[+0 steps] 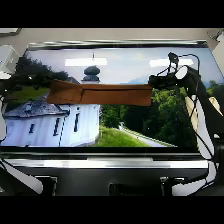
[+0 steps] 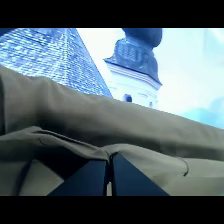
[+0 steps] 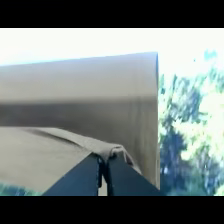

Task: Fold the clothes and pants, and hang the long-sleeved shirts on hangers.

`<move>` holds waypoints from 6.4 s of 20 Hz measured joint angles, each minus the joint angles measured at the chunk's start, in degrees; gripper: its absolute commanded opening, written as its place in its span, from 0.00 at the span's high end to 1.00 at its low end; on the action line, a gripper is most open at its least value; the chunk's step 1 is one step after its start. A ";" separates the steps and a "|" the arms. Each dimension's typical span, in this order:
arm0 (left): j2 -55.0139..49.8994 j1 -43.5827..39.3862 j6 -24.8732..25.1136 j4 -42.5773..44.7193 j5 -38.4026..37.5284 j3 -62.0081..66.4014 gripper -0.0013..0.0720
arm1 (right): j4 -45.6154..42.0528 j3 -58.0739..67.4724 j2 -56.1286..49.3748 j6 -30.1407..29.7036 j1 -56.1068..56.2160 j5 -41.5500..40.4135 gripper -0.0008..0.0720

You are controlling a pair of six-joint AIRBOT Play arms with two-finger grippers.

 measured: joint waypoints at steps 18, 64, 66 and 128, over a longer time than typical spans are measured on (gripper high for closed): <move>-1.79 0.00 -5.92 10.23 -5.73 13.42 0.01 | 3.43 3.50 -3.87 8.02 -8.33 3.65 0.06; 2.82 -28.00 -29.86 25.22 -3.23 10.27 0.96 | 18.88 5.44 -3.52 1.86 -6.29 10.01 0.95; -0.83 -33.62 -33.55 24.09 0.24 10.21 0.96 | 17.18 5.44 0.35 3.43 -6.36 11.85 0.95; 16.59 -15.96 -26.45 27.52 -21.05 10.43 0.96 | 35.41 6.80 -7.37 27.17 30.29 -38.27 0.22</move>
